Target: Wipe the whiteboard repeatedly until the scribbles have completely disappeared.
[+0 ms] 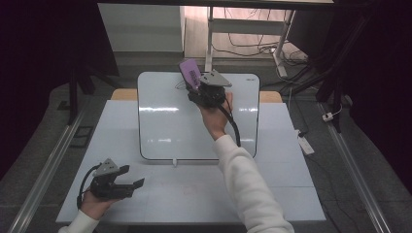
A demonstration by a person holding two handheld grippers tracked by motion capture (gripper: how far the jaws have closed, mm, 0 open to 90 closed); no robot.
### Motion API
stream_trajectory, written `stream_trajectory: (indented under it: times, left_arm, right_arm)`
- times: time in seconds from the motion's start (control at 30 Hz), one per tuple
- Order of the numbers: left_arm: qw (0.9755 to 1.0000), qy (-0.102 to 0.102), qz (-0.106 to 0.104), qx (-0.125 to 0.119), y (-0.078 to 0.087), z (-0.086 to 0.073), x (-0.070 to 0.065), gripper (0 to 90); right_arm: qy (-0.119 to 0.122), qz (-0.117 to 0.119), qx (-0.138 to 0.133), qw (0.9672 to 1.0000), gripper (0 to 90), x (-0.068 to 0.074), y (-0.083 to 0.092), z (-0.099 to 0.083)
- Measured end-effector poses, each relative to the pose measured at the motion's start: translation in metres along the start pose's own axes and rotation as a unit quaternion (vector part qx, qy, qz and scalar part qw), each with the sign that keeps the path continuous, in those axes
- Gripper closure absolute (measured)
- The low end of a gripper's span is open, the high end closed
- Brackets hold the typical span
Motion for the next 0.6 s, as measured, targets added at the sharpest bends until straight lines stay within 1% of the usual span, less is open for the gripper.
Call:
stream_trajectory:
  times: [0.07,0.13,0.17,0.2,0.3,0.37,0.4,0.43,0.47,0.5,0.6]
  left_arm:
    - [1.0,0.002,-0.001,0.0,0.0,0.0,0.0,20.4]
    - [1.0,0.002,-0.001,-0.001,0.001,0.0,0.001,20.4]
    - [1.0,0.003,-0.001,-0.001,0.001,0.0,0.001,20.4]
    - [1.0,0.002,-0.002,-0.001,0.001,0.0,0.0,20.4]
    - [1.0,0.001,-0.003,-0.002,0.001,0.001,0.0,20.4]
    - [1.0,0.001,-0.003,-0.001,0.001,0.001,-0.001,20.4]
    - [1.0,0.001,-0.003,-0.001,0.0,0.001,-0.001,20.4]
    - [1.0,0.0,-0.003,-0.001,0.0,0.001,-0.001,20.4]
    - [1.0,-0.001,-0.003,-0.001,0.0,0.001,-0.001,20.4]
    - [1.0,-0.001,-0.003,-0.001,0.0,0.002,-0.001,20.4]
    - [1.0,0.0,-0.003,-0.001,0.0,0.001,-0.001,20.4]
  right_arm:
    - [0.006,0.002,0.0,1.0,40.5,-0.002,0.002,0.001]
    - [0.015,-0.021,0.005,0.9997,40.5,-0.013,0.008,0.0]
    - [0.015,-0.032,0.006,0.9994,40.5,-0.022,0.012,0.0]
    - [0.011,-0.042,0.007,0.999,40.5,-0.031,0.016,-0.001]
    - [-0.014,-0.076,0.008,0.997,40.5,-0.063,0.029,-0.004]
    - [-0.022,-0.091,0.008,0.9956,40.5,-0.077,0.036,-0.005]
    - [-0.024,-0.094,0.008,0.9953,40.5,-0.081,0.037,-0.006]
    - [-0.026,-0.093,0.007,0.9953,40.6,-0.081,0.037,-0.005]
    - [-0.021,-0.096,0.007,0.9952,40.6,-0.08,0.036,-0.005]
    - [-0.016,-0.092,0.006,0.9956,40.5,-0.075,0.033,-0.004]
    - [-0.003,-0.072,0.0,0.9974,40.6,-0.053,0.021,-0.002]
Point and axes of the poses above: each handheld gripper's, and its own axes: y roughly backward along the jaws, z roughly out of its top, x roughly to its left, the point moved 9 cm from there along -y, roughly forward along the jaws, and after that the axes turned 1 degree about -z, right-handed, at the moved point
